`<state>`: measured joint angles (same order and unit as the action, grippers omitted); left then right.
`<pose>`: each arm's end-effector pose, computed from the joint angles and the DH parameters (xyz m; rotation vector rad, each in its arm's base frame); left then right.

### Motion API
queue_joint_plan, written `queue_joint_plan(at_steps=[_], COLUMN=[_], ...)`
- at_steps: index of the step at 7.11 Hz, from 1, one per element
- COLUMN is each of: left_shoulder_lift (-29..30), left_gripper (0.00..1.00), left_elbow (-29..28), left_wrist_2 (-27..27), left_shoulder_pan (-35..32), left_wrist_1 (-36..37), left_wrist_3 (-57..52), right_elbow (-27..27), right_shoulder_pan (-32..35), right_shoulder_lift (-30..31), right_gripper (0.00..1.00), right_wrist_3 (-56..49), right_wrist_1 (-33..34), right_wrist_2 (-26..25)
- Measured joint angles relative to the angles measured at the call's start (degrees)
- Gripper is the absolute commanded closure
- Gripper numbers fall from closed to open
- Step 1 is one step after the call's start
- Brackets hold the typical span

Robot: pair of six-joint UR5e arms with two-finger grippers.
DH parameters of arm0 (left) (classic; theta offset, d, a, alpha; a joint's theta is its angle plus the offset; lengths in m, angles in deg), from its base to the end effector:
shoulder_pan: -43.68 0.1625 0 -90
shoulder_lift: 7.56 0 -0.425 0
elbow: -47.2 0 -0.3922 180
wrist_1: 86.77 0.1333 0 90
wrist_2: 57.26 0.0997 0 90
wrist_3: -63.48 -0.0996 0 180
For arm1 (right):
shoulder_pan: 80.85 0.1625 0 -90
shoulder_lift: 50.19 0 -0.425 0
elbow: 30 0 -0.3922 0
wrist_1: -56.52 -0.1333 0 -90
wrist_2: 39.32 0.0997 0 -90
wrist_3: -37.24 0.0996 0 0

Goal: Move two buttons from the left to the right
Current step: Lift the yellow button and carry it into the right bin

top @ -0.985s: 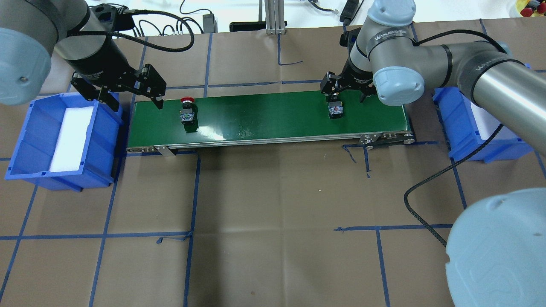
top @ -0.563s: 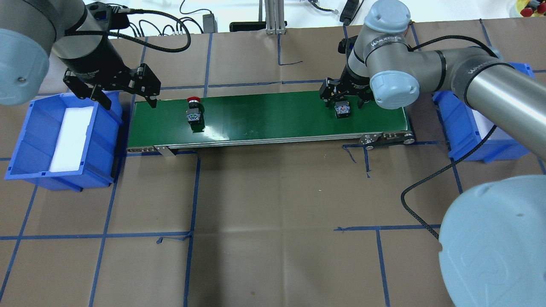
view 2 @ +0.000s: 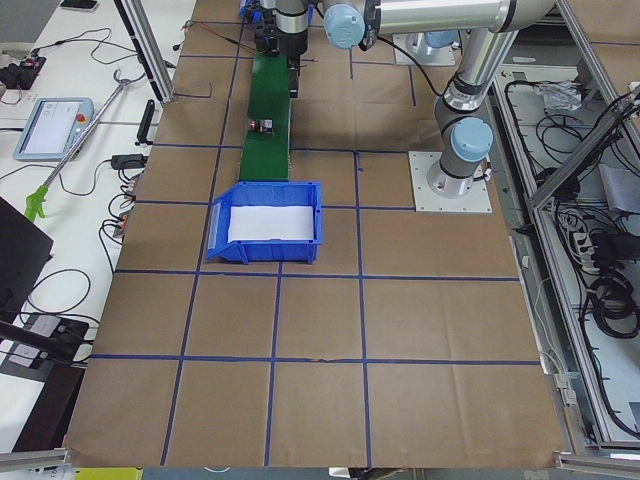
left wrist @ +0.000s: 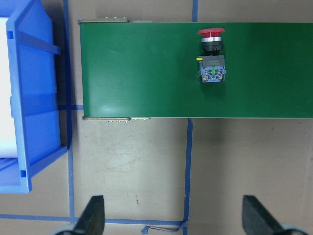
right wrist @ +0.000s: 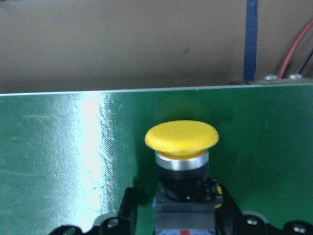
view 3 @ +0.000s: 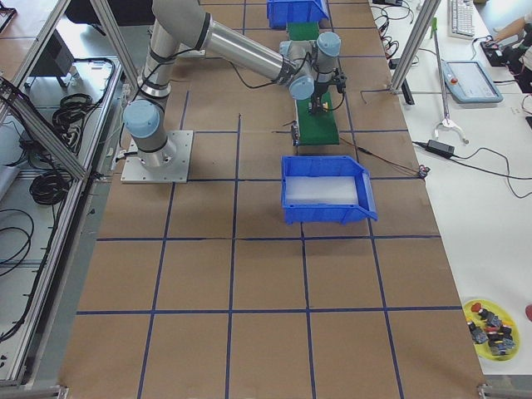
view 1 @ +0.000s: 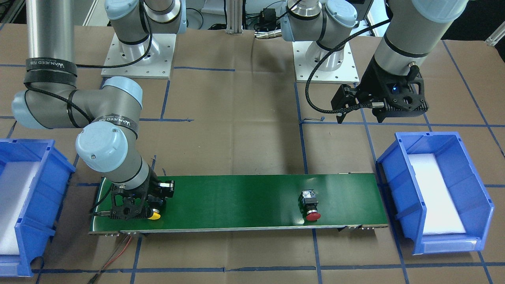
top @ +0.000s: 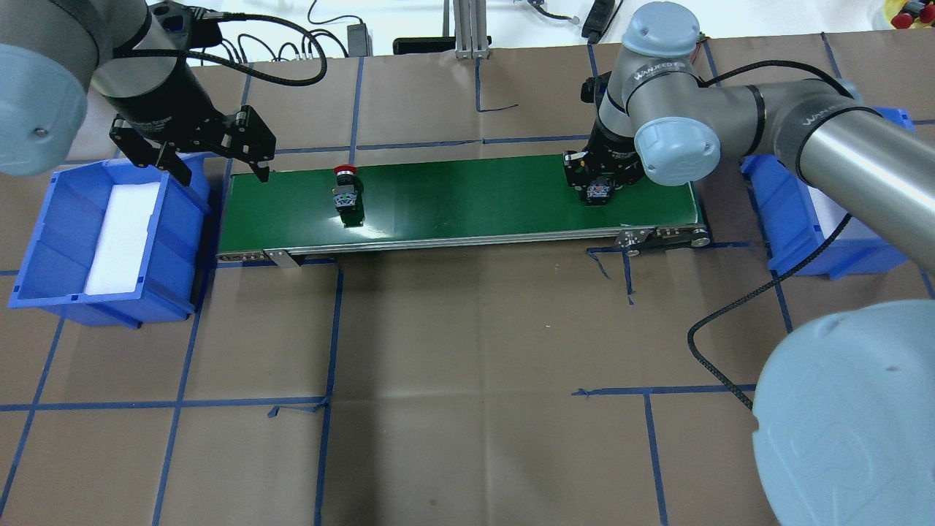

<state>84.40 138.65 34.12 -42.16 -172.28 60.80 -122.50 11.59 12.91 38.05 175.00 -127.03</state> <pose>-0.0937 -0.5158 0.4662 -0.0406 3.1160 -0.0271 0.1641 -0.6256 0.2479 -0.0436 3.1017 0.0267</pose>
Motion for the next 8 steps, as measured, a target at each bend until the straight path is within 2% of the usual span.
queue_joint_plan(at_steps=[2, 4, 6, 8], left_shoulder_lift=[-0.1, -0.2, -0.2, -0.2], left_gripper=[0.0, 0.0, 0.0, 0.0], left_elbow=[0.0, 0.1, 0.1, 0.1], left_wrist_2=[0.0, 0.0, 0.0, 0.0], left_shoulder_pan=[0.0, -0.1, -0.1, -0.1], left_wrist_1=[0.2, 0.3, 0.3, 0.3], left_wrist_3=[0.4, 1.0, 1.1, 1.0], right_elbow=[2.3, 6.1, 10.5, 12.0], right_shoulder_pan=[-1.0, -5.4, -14.3, -22.7], right_shoulder_lift=[2.0, 5.4, 8.0, 8.5], right_gripper=[0.95, 0.95, 0.95, 0.95], right_wrist_3=[-1.7, -6.4, -16.4, -26.7], right_wrist_1=[-3.2, -8.8, -14.2, -16.4], right_wrist_2=[-4.0, -4.6, -4.2, -4.2])
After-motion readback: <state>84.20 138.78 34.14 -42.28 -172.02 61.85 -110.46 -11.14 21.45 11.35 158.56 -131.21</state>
